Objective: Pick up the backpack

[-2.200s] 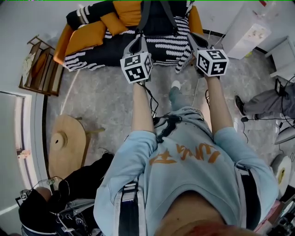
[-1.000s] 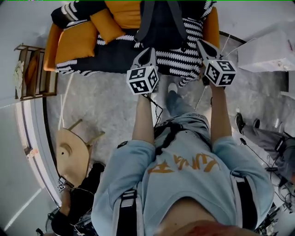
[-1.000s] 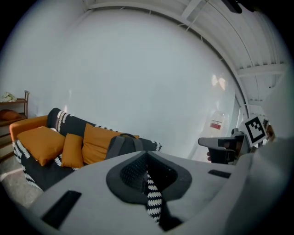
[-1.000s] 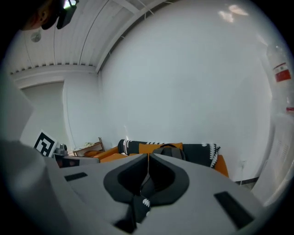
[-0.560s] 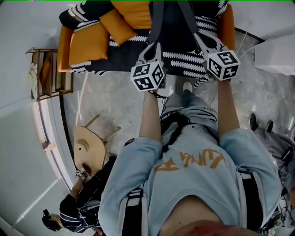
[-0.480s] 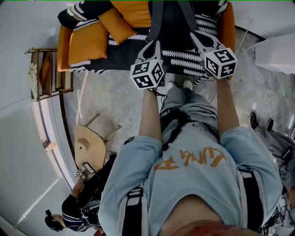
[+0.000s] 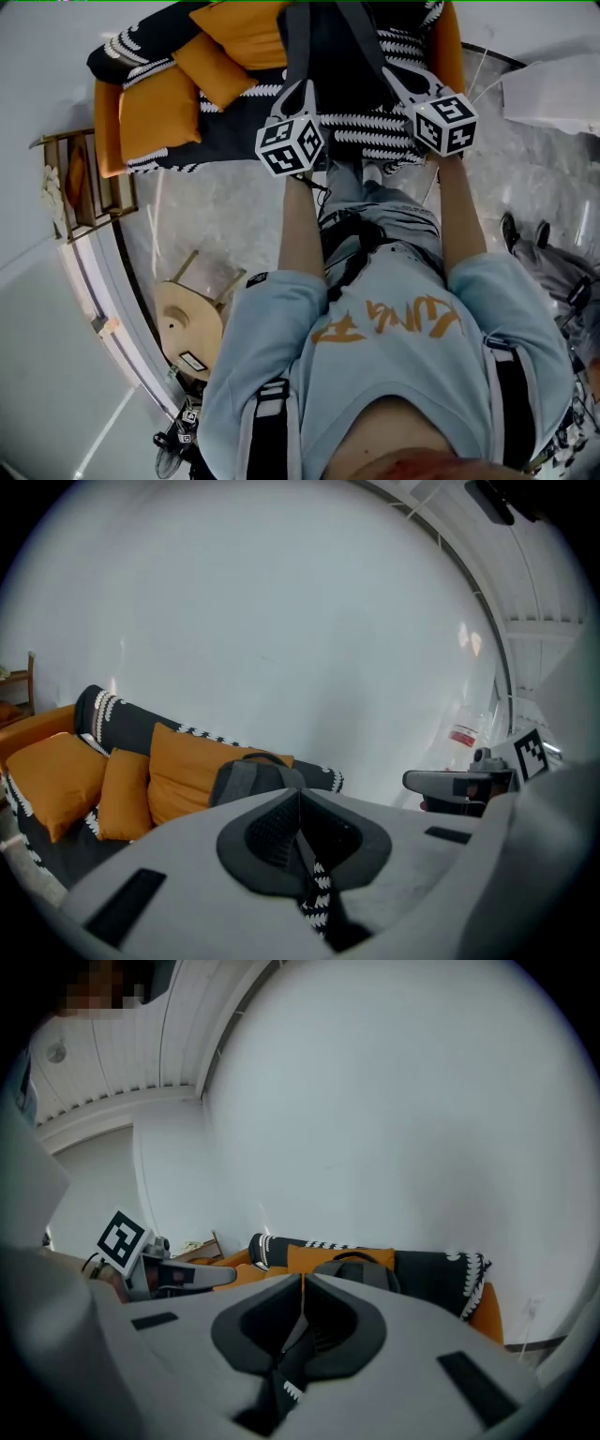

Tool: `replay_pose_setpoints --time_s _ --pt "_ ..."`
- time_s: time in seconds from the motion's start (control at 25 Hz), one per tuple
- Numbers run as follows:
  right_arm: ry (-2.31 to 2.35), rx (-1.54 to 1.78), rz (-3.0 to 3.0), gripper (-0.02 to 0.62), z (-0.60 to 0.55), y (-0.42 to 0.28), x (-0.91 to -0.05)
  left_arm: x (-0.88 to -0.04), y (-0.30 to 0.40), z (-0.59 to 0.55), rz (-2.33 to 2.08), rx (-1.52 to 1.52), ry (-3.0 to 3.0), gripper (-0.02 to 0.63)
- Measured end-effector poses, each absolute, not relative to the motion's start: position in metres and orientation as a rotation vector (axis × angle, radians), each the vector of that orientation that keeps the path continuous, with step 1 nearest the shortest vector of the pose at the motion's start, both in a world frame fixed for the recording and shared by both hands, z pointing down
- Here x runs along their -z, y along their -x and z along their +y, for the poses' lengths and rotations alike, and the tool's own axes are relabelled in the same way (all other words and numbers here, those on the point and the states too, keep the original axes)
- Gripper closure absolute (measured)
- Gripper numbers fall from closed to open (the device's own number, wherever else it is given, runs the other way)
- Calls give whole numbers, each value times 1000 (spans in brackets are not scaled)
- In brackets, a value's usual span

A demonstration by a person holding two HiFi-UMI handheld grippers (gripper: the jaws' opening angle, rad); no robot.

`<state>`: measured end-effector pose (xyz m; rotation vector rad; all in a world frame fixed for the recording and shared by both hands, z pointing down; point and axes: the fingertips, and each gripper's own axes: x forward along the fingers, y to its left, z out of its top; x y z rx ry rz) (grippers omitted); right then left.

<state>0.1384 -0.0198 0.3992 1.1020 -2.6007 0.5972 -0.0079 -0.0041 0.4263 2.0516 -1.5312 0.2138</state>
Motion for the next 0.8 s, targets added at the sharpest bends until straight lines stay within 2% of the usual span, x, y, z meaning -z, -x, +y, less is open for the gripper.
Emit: replay_pose_setpoints --time_s 0.8 --pt "-1085 -807 -2424 568 -103 -112 -491 -528 37 -100 -1361 -254 -1928 584"
